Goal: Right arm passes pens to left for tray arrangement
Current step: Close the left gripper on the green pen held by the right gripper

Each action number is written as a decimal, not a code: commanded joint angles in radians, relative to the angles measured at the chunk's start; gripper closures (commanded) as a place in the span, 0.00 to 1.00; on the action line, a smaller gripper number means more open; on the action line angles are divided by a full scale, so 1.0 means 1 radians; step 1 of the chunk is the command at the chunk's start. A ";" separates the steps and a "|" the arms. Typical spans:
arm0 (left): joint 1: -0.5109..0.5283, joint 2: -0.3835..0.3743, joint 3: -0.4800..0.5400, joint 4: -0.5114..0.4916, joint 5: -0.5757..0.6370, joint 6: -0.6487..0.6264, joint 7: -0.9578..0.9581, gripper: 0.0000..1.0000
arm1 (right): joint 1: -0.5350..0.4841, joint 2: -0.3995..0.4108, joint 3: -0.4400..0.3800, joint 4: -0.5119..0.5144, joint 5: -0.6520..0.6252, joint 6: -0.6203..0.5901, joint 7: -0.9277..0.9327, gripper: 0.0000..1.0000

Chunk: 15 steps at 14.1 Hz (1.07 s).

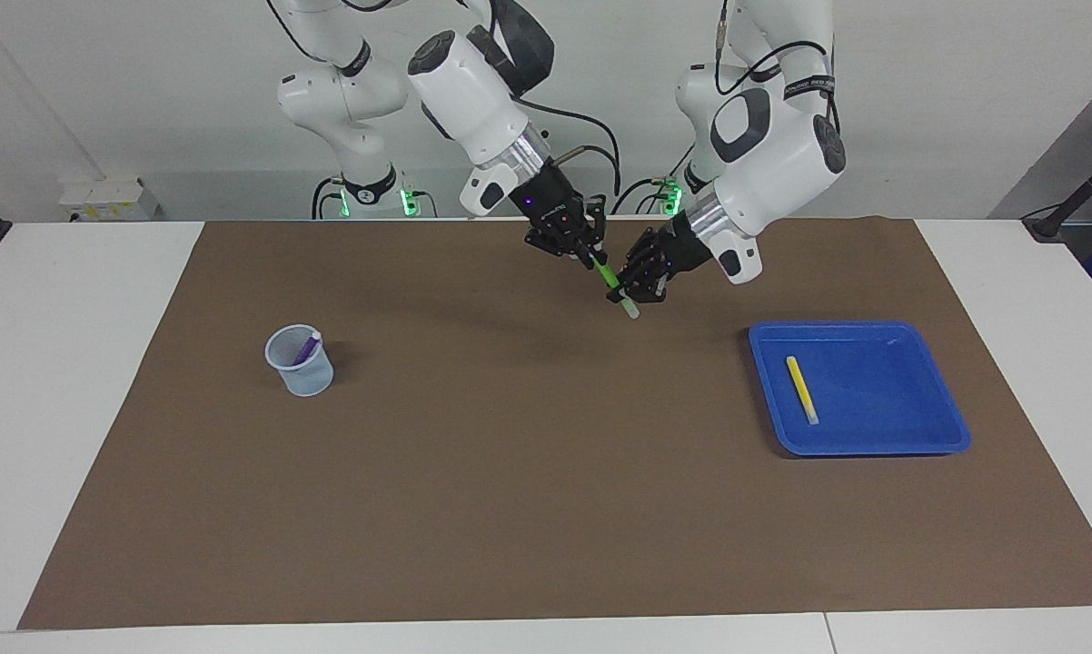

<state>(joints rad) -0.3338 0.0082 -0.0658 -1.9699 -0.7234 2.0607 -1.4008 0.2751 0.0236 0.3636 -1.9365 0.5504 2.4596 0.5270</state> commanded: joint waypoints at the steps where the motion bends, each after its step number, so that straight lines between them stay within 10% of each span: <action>1: -0.011 -0.028 0.012 -0.027 -0.014 0.000 -0.004 1.00 | 0.001 0.004 0.009 0.002 0.033 0.010 0.002 1.00; 5: -0.010 -0.028 0.015 -0.020 -0.014 -0.022 -0.001 1.00 | 0.001 0.004 0.009 0.002 0.033 0.007 0.013 1.00; 6: -0.008 -0.030 0.015 -0.018 -0.014 -0.024 -0.001 1.00 | 0.001 0.004 0.009 0.002 0.033 0.006 0.016 0.87; 8: -0.008 -0.030 0.020 -0.015 -0.011 -0.028 0.011 1.00 | -0.001 0.004 0.009 0.004 0.031 0.006 0.019 0.00; 15: 0.096 -0.030 0.026 0.009 0.009 -0.161 0.256 1.00 | -0.069 -0.011 0.000 0.014 -0.042 -0.155 -0.099 0.00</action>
<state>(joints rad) -0.2899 -0.0012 -0.0454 -1.9645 -0.7219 1.9792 -1.2542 0.2527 0.0229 0.3590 -1.9316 0.5405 2.3960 0.4951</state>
